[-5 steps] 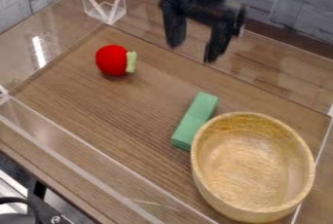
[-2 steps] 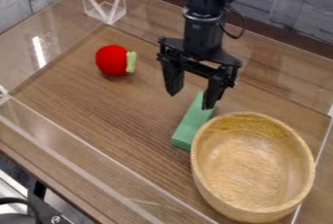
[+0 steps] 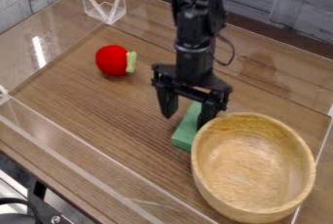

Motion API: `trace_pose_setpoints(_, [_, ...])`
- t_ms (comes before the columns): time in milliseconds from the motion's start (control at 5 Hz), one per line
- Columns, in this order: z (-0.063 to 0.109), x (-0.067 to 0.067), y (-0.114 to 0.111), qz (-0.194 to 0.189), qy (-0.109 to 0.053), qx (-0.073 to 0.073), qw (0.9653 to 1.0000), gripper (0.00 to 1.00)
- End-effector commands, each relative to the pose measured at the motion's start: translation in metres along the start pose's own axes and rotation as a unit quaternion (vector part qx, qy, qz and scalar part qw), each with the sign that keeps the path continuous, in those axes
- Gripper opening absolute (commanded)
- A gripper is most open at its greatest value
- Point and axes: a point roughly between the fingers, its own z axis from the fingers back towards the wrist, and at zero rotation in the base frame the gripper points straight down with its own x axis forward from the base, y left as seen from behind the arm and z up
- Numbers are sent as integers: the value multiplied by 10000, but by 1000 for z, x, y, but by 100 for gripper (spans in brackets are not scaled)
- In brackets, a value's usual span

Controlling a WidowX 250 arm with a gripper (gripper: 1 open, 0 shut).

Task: Put the green stick in the brown bowl

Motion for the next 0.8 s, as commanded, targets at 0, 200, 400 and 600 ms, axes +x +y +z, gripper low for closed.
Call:
trace_pose_setpoints(0, [0, 4, 2, 119, -361, -82, 9992, 100])
trace_pose_setpoints(200, [-1, 11, -6, 117, -525, -101, 9985, 100])
trace_pose_setpoints(400, [-2, 17, -12, 125, -640, -95, 9978, 100])
trace_pose_setpoints(600, [1, 18, -22, -137, -695, -72, 9975, 100])
